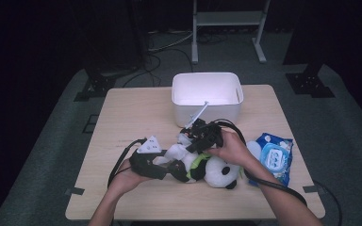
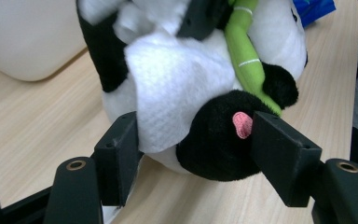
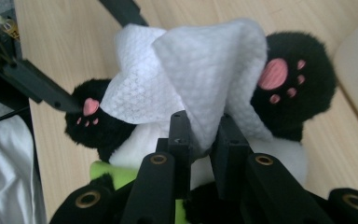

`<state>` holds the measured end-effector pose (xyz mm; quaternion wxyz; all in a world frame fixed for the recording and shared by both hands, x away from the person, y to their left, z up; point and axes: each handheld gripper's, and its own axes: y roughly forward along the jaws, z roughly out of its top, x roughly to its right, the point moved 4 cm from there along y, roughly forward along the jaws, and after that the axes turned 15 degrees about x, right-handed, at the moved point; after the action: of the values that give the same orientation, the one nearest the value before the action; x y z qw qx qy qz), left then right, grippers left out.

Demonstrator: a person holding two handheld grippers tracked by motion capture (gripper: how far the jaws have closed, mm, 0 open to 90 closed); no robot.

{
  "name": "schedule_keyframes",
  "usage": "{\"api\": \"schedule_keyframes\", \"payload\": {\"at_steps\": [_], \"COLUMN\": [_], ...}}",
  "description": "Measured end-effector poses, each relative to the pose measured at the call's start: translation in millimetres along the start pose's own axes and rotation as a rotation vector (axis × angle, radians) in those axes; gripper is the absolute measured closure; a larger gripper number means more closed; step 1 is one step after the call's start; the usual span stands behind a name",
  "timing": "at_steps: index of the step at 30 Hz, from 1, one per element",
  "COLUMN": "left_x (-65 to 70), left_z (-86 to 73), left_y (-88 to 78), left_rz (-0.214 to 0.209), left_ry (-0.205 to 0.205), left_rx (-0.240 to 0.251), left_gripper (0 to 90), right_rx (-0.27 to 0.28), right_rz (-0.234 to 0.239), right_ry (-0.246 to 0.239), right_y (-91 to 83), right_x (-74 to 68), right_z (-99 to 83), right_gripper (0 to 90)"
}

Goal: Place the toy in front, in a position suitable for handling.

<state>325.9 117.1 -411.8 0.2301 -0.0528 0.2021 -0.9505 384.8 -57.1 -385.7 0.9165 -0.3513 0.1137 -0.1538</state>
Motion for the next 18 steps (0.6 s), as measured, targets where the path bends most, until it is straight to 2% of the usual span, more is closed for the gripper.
{"api": "schedule_keyframes", "payload": {"at_steps": [2, 5, 8, 14, 18], "left_x": [-0.1, -0.5, -1.3, -0.7, -0.2], "left_z": [2.3, 3.5, -0.1, -7.5, -8.3], "left_y": [-1.4, -2.2, 1.0, 6.3, 6.7], "left_rz": [0.002, 0.014, 0.029, -0.006, -0.014], "left_ry": [-0.006, 0.001, 0.002, -0.045, -0.049], "left_rx": [0.017, 0.018, -0.009, -0.035, -0.041], "left_gripper": [33.5, 32.7, 32.7, 32.8, 32.8], "right_rx": [-0.004, -0.002, 0.002, 0.006, 0.021], "right_rz": [0.011, 0.026, 0.045, 0.042, 0.028], "right_ry": [0.007, 0.009, 0.009, -0.011, -0.013], "right_y": [1.0, 1.1, 1.2, -2.8, -8.5], "right_x": [-1.6, -3.2, -7.3, -10.9, -10.3], "right_z": [-2.8, -4.5, -6.7, -3.8, -2.4], "right_gripper": [78.2, 78.2, 78.2, 77.8, 77.8]}}
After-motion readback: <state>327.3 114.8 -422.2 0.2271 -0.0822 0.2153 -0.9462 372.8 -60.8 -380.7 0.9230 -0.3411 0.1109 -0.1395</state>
